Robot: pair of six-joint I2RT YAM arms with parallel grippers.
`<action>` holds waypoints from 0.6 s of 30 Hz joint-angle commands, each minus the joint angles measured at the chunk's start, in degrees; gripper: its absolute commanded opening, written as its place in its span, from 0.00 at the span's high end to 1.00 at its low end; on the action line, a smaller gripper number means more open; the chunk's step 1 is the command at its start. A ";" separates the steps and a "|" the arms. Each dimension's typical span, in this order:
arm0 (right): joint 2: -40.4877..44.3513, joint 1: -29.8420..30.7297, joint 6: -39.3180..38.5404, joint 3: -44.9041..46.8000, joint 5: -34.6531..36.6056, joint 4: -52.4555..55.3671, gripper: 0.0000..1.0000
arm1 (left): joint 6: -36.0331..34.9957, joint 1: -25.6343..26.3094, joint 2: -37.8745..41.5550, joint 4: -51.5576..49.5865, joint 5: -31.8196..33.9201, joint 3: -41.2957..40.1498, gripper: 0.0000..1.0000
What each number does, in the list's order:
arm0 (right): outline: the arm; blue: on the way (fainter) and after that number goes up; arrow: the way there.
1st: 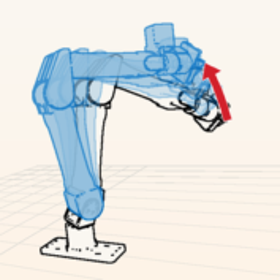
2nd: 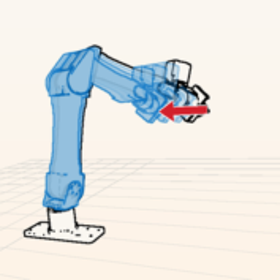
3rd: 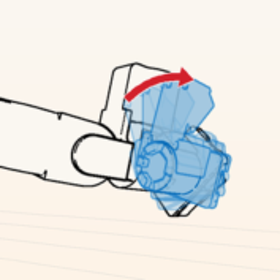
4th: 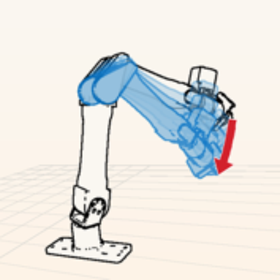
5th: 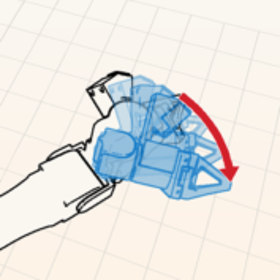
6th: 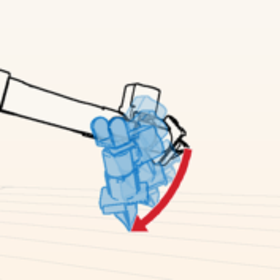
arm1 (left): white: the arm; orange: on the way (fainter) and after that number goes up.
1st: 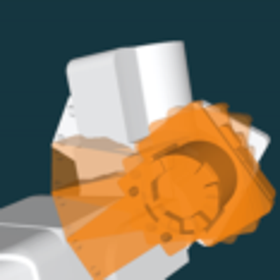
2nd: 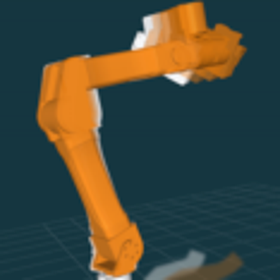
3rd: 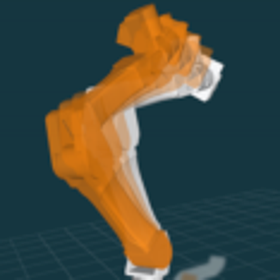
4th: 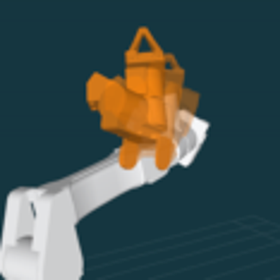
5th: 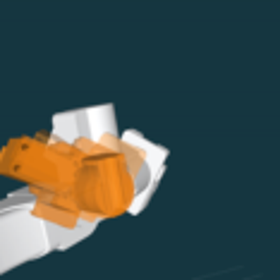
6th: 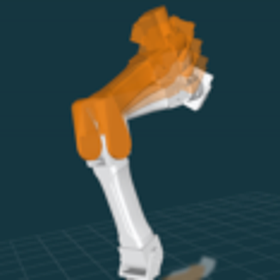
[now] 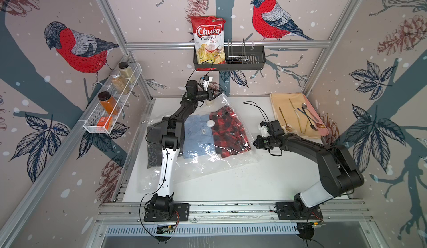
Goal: Place the folded shirt into the vacuum bag
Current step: Close the vacuum bag at the center of the board.
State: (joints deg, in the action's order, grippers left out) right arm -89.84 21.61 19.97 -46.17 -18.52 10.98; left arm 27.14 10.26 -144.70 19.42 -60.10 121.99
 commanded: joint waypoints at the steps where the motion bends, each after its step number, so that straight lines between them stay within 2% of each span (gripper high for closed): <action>1: 0.71 0.46 1.84 0.26 1.55 8.25 0.92 | 1.35 -0.51 -0.39 3.03 5.42 0.70 1.00; 18: -0.43 4.28 3.59 -1.27 6.99 11.78 0.92 | 1.07 -0.51 -0.91 0.97 11.60 0.61 1.00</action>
State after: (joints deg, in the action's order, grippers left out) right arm -90.39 25.50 22.72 -47.44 -13.98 12.73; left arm 28.62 10.28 -145.67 17.17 -55.79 122.06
